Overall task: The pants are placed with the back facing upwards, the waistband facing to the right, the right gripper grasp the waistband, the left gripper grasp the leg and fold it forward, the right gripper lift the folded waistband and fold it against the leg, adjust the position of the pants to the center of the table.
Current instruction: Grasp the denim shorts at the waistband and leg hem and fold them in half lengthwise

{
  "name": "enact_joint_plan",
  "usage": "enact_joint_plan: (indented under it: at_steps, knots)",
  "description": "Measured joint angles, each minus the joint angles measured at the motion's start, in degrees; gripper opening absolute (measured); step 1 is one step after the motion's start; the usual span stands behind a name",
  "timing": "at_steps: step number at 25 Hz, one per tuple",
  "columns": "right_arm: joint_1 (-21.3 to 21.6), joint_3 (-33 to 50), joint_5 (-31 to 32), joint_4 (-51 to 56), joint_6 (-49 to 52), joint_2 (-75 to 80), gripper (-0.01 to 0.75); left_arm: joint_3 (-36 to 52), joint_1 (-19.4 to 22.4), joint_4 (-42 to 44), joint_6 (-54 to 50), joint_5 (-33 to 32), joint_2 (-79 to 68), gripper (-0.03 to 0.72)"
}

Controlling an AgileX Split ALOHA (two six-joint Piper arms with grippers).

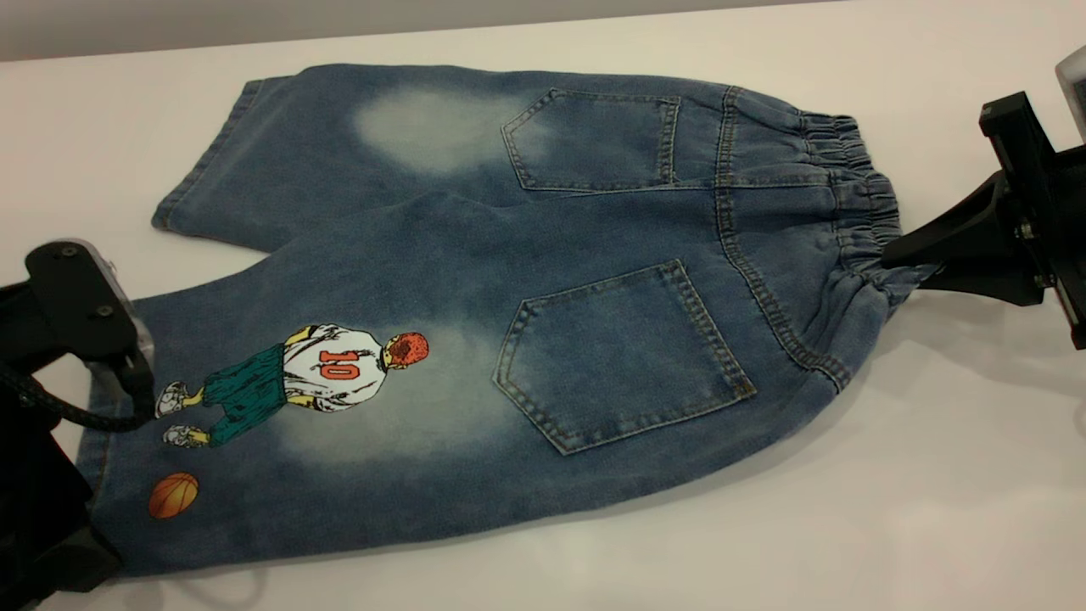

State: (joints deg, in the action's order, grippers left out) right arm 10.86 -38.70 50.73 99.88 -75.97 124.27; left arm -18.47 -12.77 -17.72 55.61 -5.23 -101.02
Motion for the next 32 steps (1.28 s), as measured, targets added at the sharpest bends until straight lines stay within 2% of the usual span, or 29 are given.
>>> enact_joint_plan:
  at_steps: [22, 26, 32]
  knots:
    - [0.00, 0.00, 0.00, 0.05, -0.24, 0.00, 0.049, -0.03, 0.00, -0.22, -0.59, 4.43, -4.12, 0.427]
    - [0.00, 0.00, 0.06, 0.05, -0.28, 0.00, 0.052, -0.03, 0.00, -0.22, -0.64, 4.70, -4.62, 0.391]
    - [0.00, 0.00, 1.02, 0.05, -0.28, 0.00, 0.055, -0.10, 0.00, -0.22, -0.50, 5.58, -5.89, 0.258]
